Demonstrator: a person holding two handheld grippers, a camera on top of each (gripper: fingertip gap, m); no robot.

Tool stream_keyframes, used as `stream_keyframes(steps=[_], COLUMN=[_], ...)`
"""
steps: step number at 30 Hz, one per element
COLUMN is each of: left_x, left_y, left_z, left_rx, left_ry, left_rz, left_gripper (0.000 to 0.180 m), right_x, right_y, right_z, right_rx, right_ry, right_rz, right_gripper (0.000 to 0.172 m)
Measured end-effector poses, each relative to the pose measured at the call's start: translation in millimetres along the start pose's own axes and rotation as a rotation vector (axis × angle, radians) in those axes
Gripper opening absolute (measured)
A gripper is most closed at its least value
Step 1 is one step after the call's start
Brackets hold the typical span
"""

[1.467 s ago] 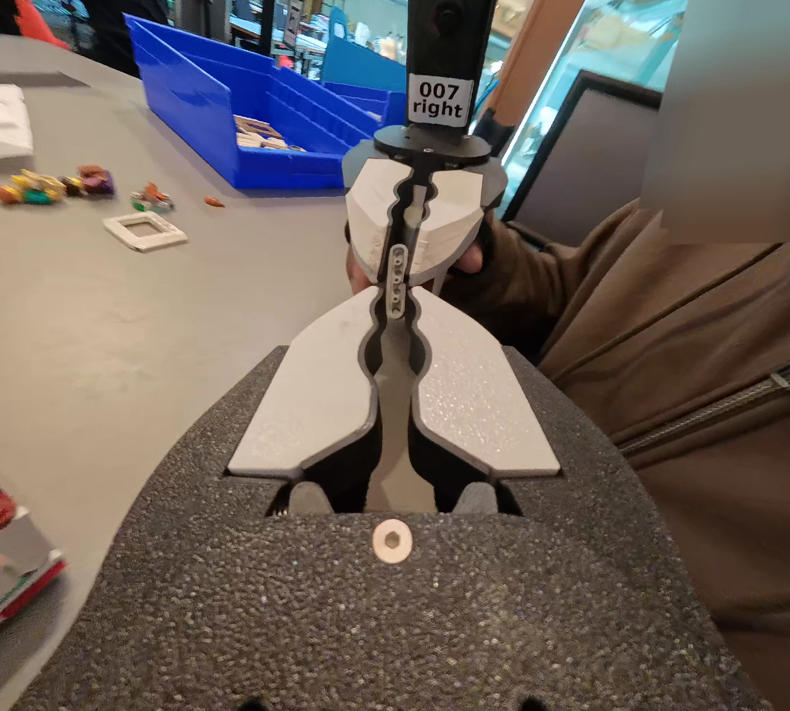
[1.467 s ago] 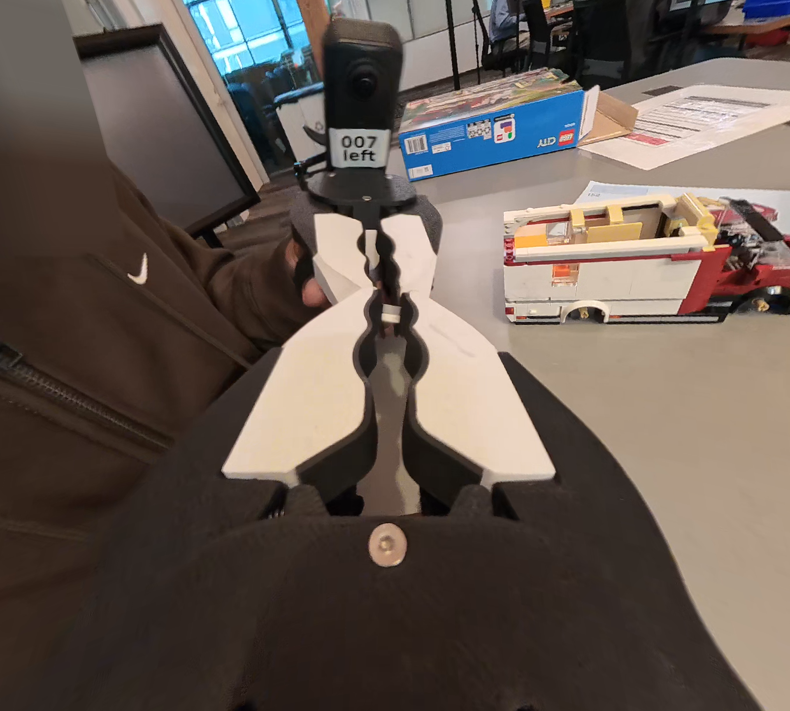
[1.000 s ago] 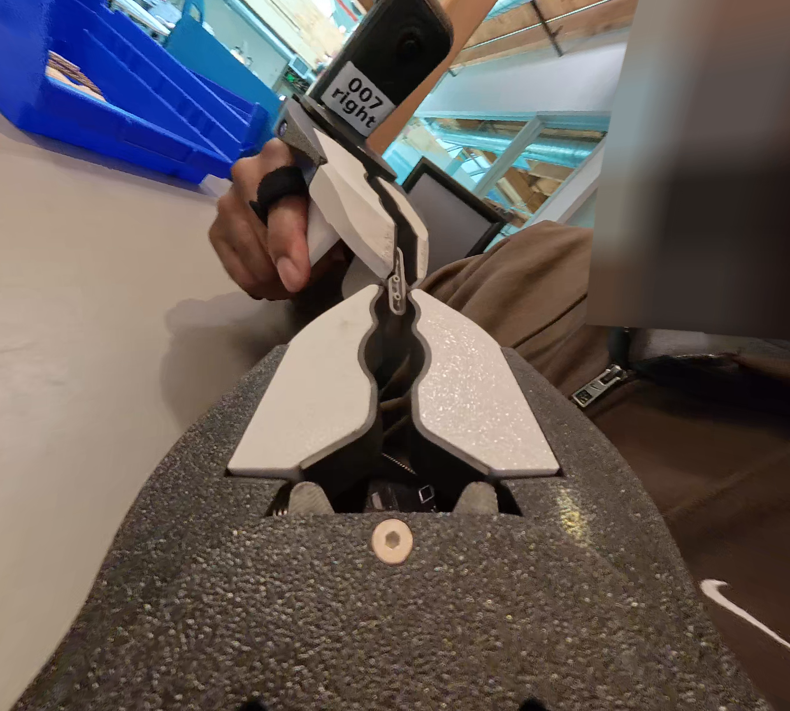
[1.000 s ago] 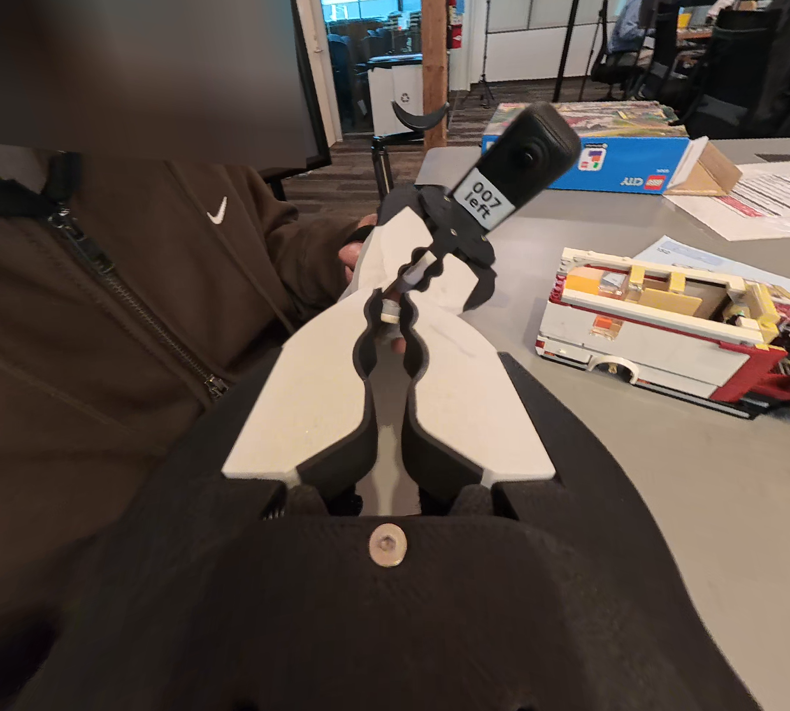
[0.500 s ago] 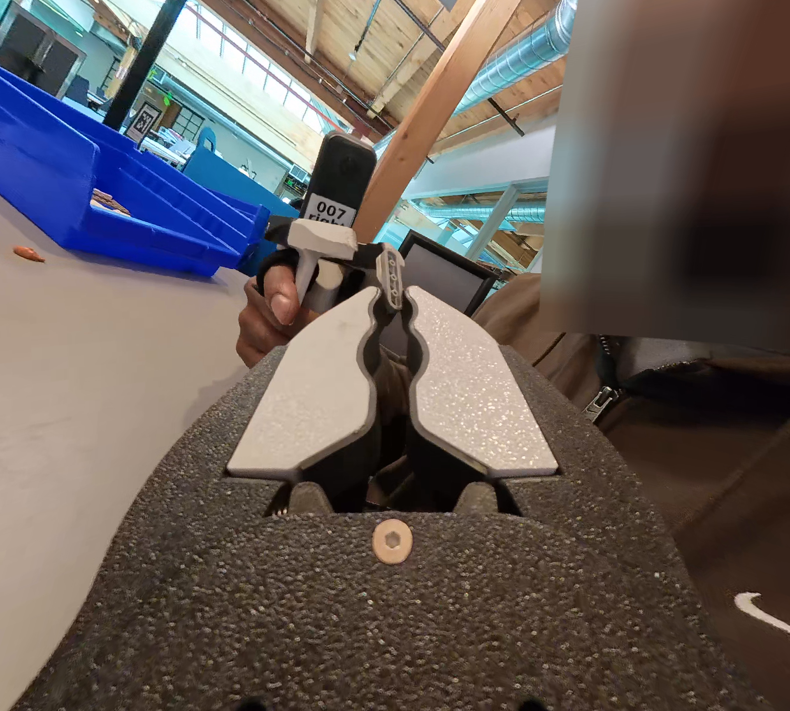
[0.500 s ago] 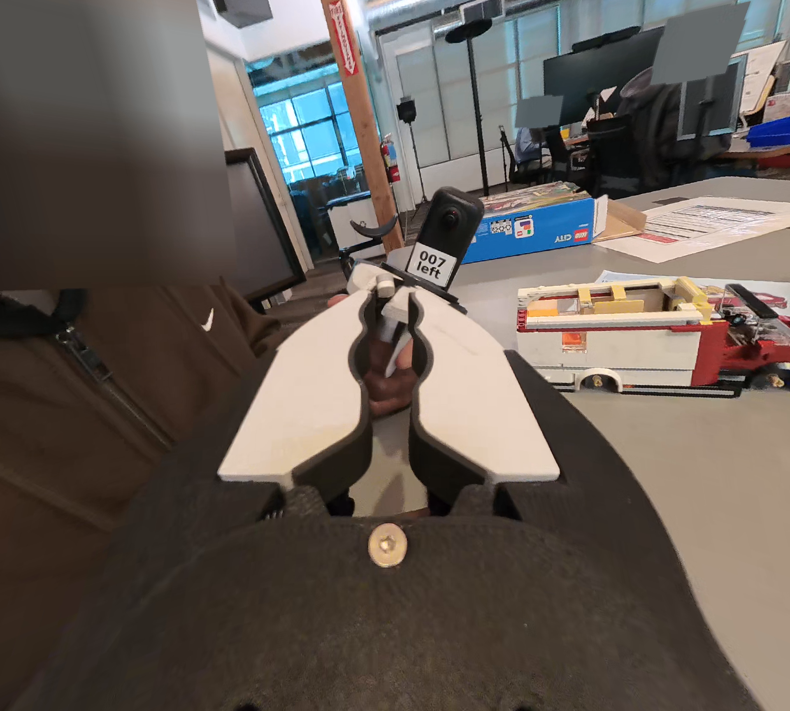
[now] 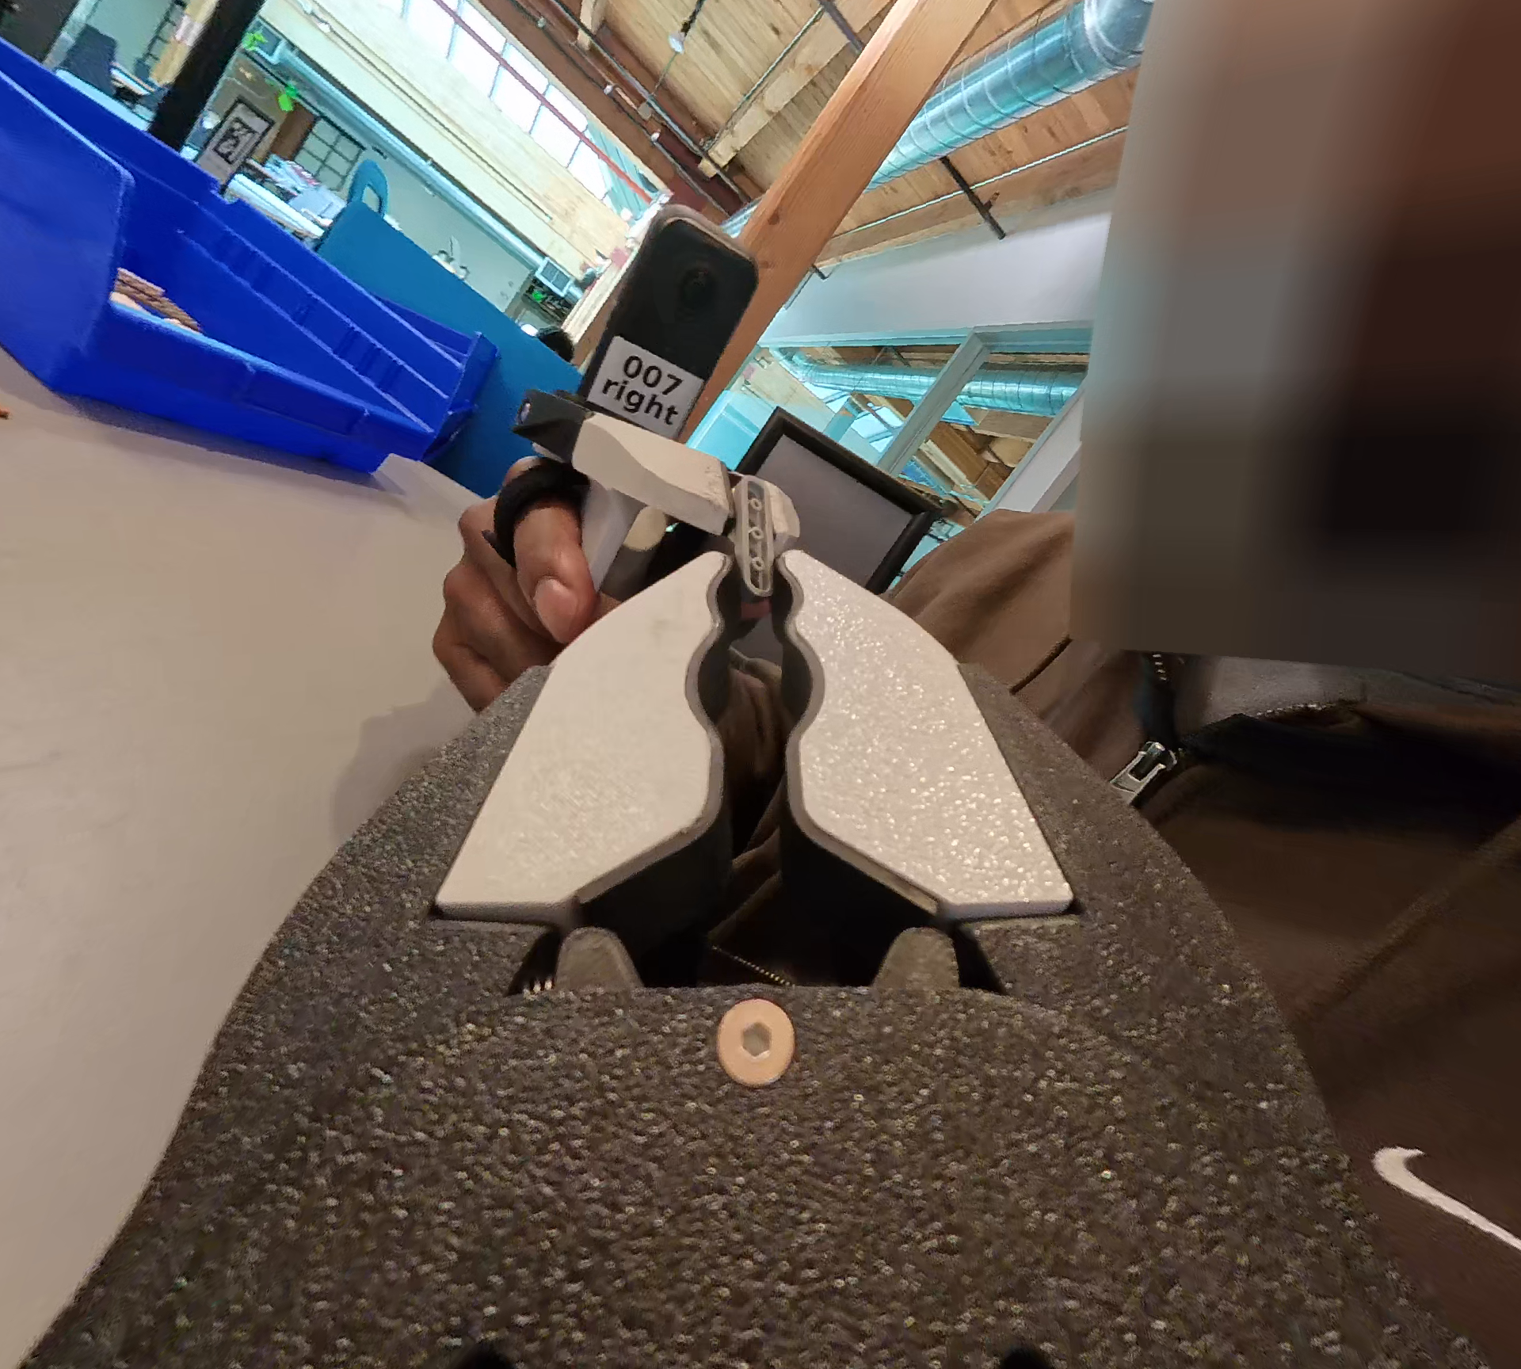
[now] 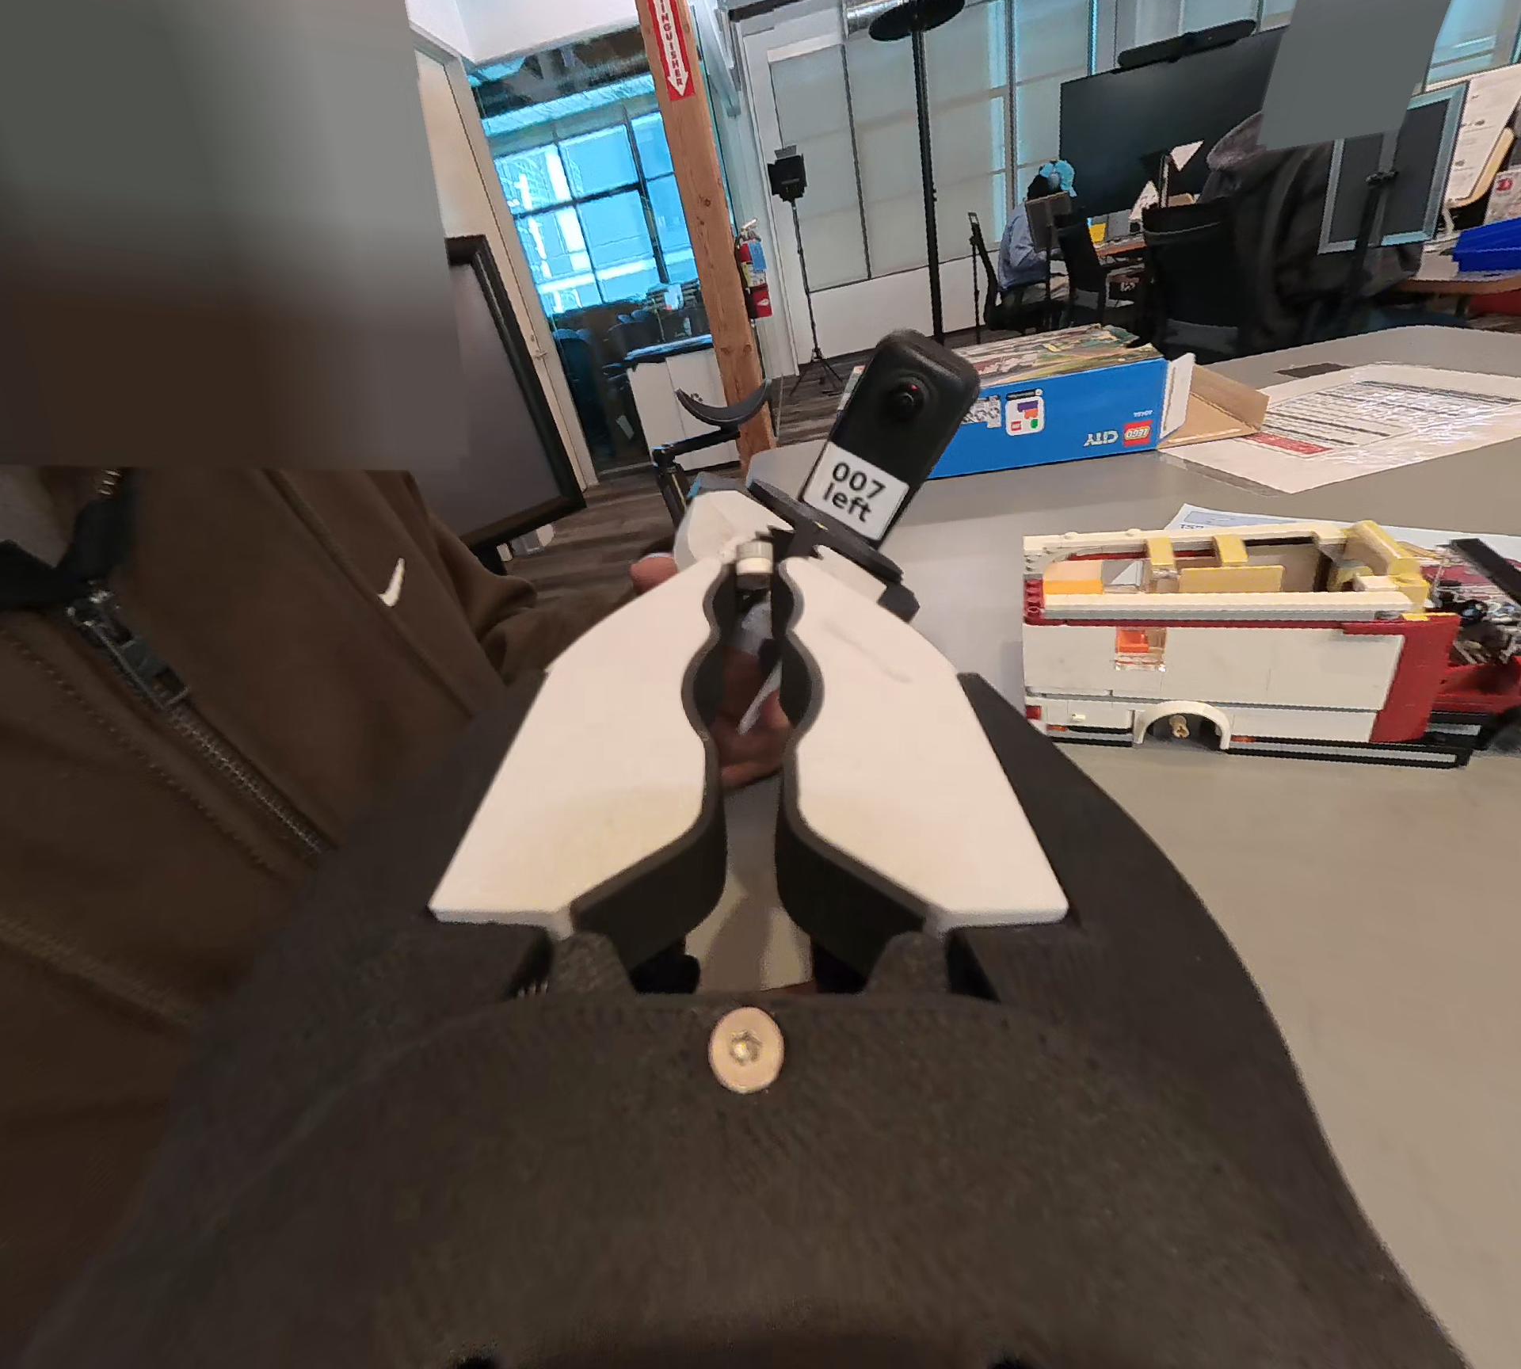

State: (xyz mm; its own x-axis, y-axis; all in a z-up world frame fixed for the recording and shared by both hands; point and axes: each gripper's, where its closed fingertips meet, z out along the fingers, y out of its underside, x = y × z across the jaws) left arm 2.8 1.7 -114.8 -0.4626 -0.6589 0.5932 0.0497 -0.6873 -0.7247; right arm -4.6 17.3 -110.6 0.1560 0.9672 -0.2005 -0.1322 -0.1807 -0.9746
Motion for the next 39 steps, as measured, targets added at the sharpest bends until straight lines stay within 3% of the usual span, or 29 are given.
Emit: stream_keyframes(steps=[19,32,39], left_x=[-20,-29,-39], left_y=[17,17,16], left_z=[-7,-8,-14], left_rx=[-0.180,-0.185,-0.234], left_ry=[-0.190,-0.232,-0.366], left_rz=[0.023,0.001,0.184], left_gripper=[0.006,0.006,0.006], right_x=[10,18,28], right_y=[33,38,38], right_z=[-11,-16,-18], right_rx=[-0.396,-0.477,-0.534], right_ry=[0.183,0.269,0.407], right_rz=[-0.401,-0.550,-0.744], right_gripper=[0.007,0.007,0.007])
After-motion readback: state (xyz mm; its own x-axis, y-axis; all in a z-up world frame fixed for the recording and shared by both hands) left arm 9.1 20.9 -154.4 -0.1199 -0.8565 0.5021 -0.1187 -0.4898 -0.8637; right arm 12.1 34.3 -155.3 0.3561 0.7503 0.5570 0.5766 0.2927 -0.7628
